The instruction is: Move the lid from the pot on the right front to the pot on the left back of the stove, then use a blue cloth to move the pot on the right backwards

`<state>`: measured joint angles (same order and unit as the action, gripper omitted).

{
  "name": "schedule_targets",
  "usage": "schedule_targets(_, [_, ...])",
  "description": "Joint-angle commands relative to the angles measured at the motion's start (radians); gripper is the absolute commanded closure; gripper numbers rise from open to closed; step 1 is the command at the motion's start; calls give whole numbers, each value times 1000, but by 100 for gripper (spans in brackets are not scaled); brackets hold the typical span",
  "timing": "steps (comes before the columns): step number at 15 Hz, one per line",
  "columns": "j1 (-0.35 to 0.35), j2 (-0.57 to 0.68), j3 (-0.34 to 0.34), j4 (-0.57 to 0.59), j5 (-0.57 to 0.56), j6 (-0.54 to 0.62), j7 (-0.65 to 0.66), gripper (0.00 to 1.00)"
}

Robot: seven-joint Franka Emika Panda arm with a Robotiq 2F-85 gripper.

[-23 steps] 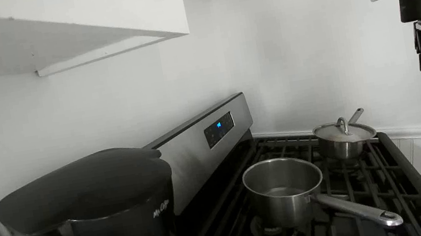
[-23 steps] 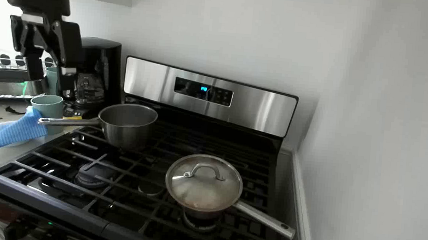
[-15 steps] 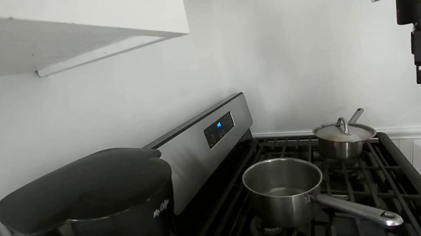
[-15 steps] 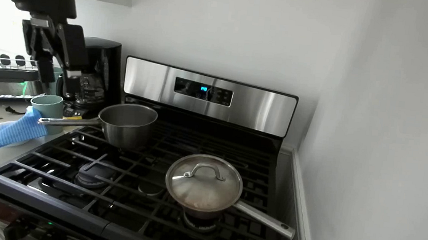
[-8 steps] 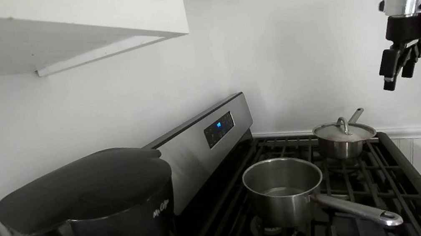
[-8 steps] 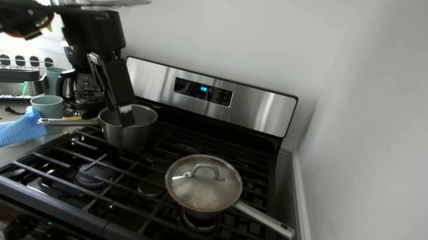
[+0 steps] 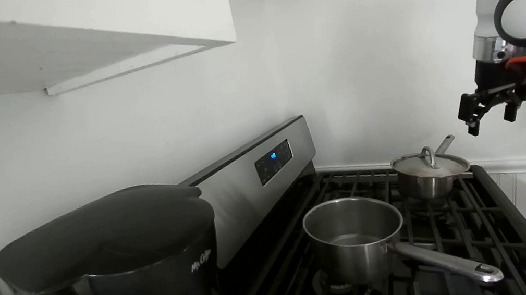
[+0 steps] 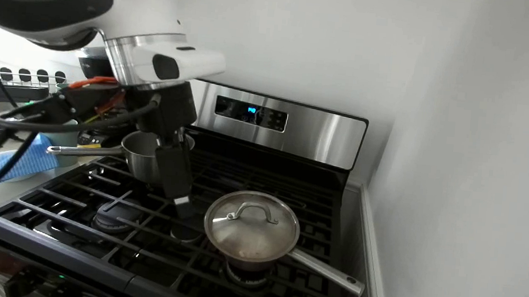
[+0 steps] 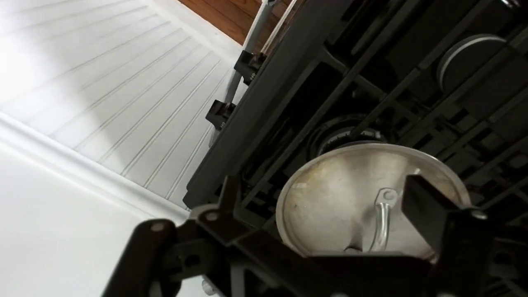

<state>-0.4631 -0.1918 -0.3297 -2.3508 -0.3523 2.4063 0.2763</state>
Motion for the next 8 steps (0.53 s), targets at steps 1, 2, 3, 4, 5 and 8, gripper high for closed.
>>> schedule_targets(1, [13,129,3,86,16,34,93,0])
schedule_targets(2, [21,154,1,106,23,44,107,0])
schedule_targets(3, [32,182,0,131,31,53,112,0])
schedule_targets(4, [40,204,-3,146,37,68,116,0])
schedule_targets(5, [49,233,-5,167,47,86,117,0])
schedule_targets(8, [66,296,-12,213,101,138,98,0])
